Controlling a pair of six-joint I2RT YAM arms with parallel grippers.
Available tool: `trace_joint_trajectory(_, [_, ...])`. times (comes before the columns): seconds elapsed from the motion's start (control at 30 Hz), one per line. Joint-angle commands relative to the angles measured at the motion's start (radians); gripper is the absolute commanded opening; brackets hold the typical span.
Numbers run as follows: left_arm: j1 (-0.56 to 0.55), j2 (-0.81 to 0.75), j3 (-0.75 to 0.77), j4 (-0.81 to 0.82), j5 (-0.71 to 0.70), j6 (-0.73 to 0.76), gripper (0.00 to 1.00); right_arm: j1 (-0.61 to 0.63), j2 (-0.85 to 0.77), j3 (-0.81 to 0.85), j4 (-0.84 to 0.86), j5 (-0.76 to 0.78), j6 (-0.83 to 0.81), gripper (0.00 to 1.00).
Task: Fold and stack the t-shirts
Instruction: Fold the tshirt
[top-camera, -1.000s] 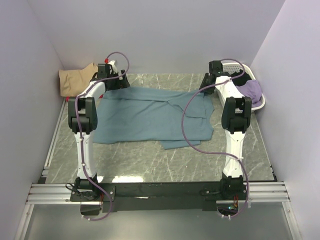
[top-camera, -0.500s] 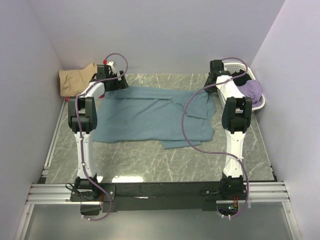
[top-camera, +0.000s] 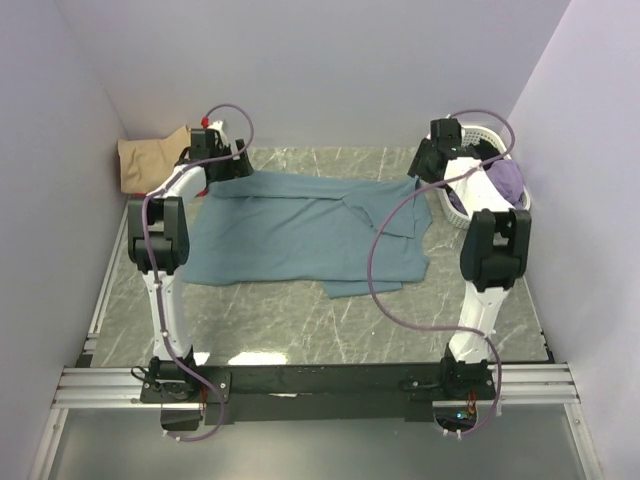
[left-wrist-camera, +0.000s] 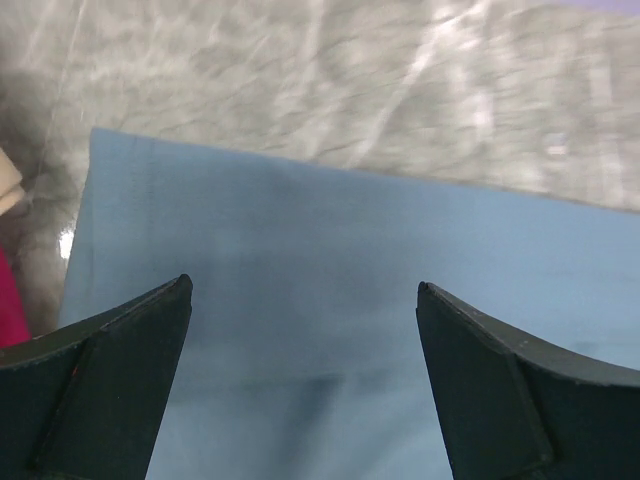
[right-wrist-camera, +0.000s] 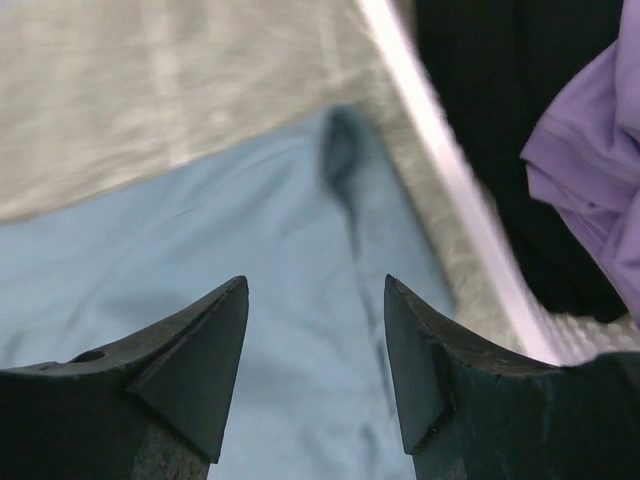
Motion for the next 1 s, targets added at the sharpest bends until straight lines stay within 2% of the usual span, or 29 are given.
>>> trace_joint_trajectory(0.0, [-0.052, -0.173, -0.032, 0.011, -0.033, 0.022, 0.99, 0.06, -0.151, -0.061, 0.02, -0.087, -0.029, 0.63])
trace_joint_trajectory(0.13, [-0.1, -0.271, -0.163, 0.02, -0.067, -0.015, 0.99, 0.139, -0.186, -0.133, -0.006, -0.096, -0.107, 0.63])
trace_joint_trajectory(0.23, [-0.137, -0.324, -0.272, 0.066, -0.106, -0.041, 0.99, 0.208, -0.161, -0.131, -0.057, -0.037, -0.182, 0.63])
trace_joint_trajectory(0.33, [-0.166, -0.322, -0.32, 0.097, -0.113, -0.067, 0.99, 0.273, -0.122, -0.112, -0.08, 0.062, -0.228, 0.61])
trace_joint_trajectory(0.5, [-0.204, -0.304, -0.339, 0.114, -0.099, -0.104, 1.0, 0.35, -0.047, -0.069, -0.124, 0.187, -0.288, 0.53])
trace_joint_trajectory(0.67, [-0.226, -0.302, -0.357, 0.137, -0.116, -0.14, 0.99, 0.448, -0.029, -0.109, -0.1, 0.335, -0.354, 0.53])
trace_joint_trajectory(0.9, [-0.226, -0.312, -0.372, 0.151, -0.126, -0.15, 0.99, 0.505, -0.021, -0.14, -0.051, 0.347, -0.42, 0.51])
trace_joint_trajectory(0.97, [-0.226, -0.319, -0.378, 0.152, -0.134, -0.151, 0.99, 0.511, 0.004, -0.1, -0.083, 0.356, -0.422, 0.51])
